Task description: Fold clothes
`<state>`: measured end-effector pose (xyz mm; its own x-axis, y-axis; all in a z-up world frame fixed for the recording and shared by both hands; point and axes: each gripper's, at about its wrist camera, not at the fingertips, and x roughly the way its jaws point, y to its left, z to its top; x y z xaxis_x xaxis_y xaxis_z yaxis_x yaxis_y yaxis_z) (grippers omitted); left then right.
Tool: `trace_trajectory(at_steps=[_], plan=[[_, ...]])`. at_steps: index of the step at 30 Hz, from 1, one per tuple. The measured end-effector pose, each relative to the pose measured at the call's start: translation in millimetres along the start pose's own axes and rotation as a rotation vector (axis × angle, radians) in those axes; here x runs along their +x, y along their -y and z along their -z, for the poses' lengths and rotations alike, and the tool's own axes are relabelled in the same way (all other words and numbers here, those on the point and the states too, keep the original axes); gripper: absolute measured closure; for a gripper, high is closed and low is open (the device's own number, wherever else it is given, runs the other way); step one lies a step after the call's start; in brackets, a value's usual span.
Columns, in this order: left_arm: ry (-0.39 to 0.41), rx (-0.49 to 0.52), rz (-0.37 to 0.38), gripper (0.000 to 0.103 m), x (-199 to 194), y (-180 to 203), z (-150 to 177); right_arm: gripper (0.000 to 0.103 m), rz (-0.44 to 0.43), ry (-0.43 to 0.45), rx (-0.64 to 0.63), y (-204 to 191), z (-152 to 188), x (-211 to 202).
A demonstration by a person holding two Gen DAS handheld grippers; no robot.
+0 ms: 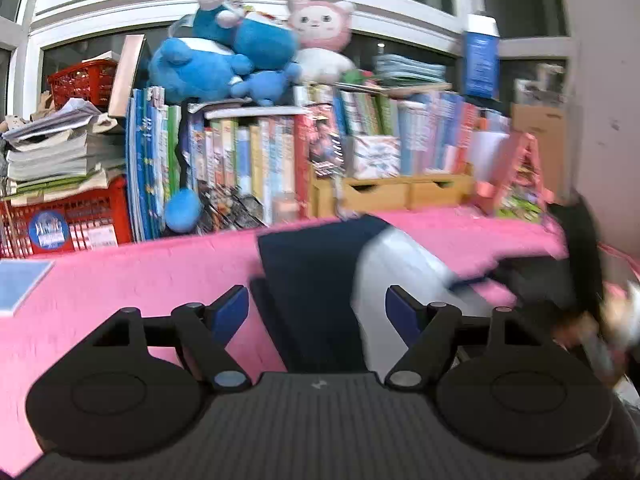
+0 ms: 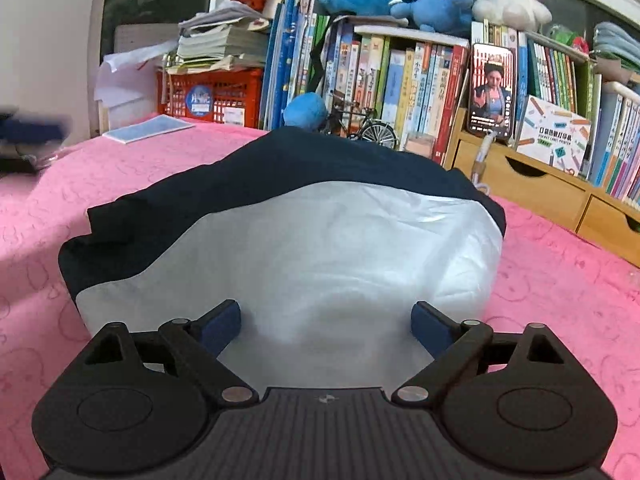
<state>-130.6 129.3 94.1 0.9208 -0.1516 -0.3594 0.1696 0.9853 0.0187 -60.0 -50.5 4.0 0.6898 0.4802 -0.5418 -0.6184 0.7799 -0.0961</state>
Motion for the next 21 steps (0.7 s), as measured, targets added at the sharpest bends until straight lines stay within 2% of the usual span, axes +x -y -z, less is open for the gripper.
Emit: trace_trajectory(at_steps=[3,7,10,13,16,21], plan=[[-0.042,0.07,-0.023,0.028,49.7,-6.3,-18.6,0.004,-0.003,0.003,-0.003,1.6,3.8,0.7],[-0.132,0.182,-0.056,0.028,115.0,-13.6,-16.4,0.002,-0.02,-0.005,0.004,4.7,6.7,1.9],[-0.21,0.119,-0.082,0.027,151.9,-33.1,-12.2,0.0,-0.024,-0.016,0.005,5.3,5.6,3.7],[-0.281,0.034,-0.128,0.026,171.2,-61.7,-4.7,0.0,-0.034,-0.021,0.011,6.6,5.0,4.6],[-0.322,0.03,-0.171,0.026,179.3,-71.9,8.0,0.0,-0.046,-0.027,0.022,9.0,4.5,5.3],[-0.331,-0.015,-0.17,0.026,178.3,-81.2,10.6,0.0,-0.049,-0.039,0.026,9.9,2.5,5.7]])
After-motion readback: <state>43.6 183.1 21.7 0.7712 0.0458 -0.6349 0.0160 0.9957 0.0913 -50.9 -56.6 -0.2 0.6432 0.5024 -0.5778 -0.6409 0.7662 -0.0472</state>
